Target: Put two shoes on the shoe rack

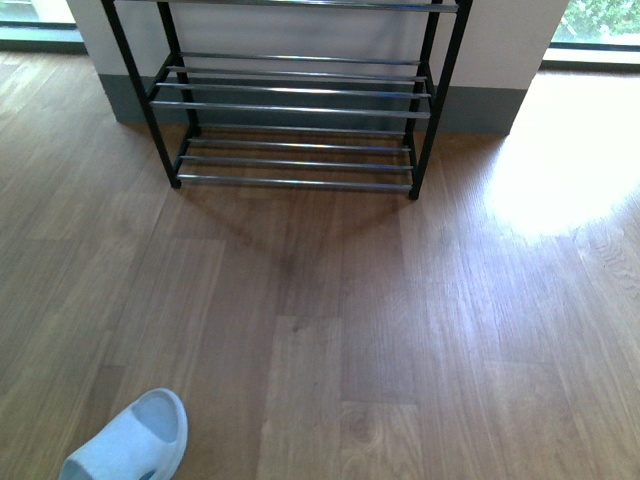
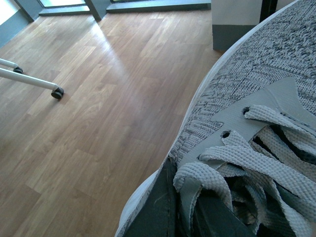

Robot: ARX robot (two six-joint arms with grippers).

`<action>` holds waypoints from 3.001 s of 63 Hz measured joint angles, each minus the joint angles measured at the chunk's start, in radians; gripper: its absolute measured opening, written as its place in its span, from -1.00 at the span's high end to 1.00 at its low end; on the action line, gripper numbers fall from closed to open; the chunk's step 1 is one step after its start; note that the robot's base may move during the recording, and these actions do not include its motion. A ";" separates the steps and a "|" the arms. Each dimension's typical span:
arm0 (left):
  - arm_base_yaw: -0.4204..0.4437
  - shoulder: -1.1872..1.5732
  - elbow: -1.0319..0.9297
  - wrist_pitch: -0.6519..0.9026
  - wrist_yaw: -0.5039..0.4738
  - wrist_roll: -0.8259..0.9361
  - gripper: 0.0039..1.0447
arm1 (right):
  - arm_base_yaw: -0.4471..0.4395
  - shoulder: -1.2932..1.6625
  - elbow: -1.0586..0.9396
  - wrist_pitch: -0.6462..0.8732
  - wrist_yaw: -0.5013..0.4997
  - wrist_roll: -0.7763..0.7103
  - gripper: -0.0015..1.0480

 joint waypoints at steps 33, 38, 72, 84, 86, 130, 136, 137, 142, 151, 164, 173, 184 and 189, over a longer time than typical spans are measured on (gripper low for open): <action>-0.001 0.001 0.000 0.000 0.004 0.000 0.98 | -0.001 0.001 0.000 0.000 0.008 0.000 0.98; -0.001 0.001 0.000 0.000 0.003 0.000 0.98 | 0.000 0.000 0.000 0.000 -0.001 0.000 0.98; -0.002 0.002 0.000 0.000 0.011 0.000 0.98 | 0.000 0.002 0.000 0.000 0.016 0.000 0.98; -0.002 0.002 0.000 0.000 0.007 0.000 0.98 | 0.000 0.003 0.000 0.000 0.010 0.000 0.98; -0.001 0.002 0.000 0.000 0.005 0.000 0.98 | 0.000 0.003 0.000 0.000 0.006 0.000 0.98; 0.003 0.000 -0.003 0.000 0.004 0.000 0.98 | 0.001 0.000 -0.002 0.000 0.006 0.000 0.98; 0.003 0.000 -0.003 0.000 0.001 0.001 0.98 | 0.001 0.000 -0.002 0.000 0.005 0.000 0.98; 0.003 0.000 -0.003 0.000 0.001 0.001 0.98 | 0.001 0.000 -0.002 0.000 0.004 0.000 0.98; 0.003 0.000 -0.003 0.000 0.001 0.001 0.98 | 0.001 0.000 -0.002 0.000 0.000 0.000 0.98; 0.003 0.000 -0.003 0.000 0.002 0.001 0.98 | 0.001 0.000 -0.002 0.000 0.001 0.000 0.98; 0.003 0.000 -0.003 0.000 -0.002 0.000 0.98 | 0.001 0.000 -0.002 0.000 0.000 0.000 0.98; 0.003 0.000 -0.003 0.000 -0.002 0.000 0.98 | 0.001 0.000 -0.002 0.000 0.000 0.000 0.98; 0.003 0.000 -0.003 0.000 -0.001 0.000 0.98 | 0.001 0.000 -0.002 0.000 0.001 0.000 0.98; 0.002 0.000 -0.003 0.000 0.002 0.001 0.98 | 0.001 0.000 -0.002 0.000 0.001 0.000 0.98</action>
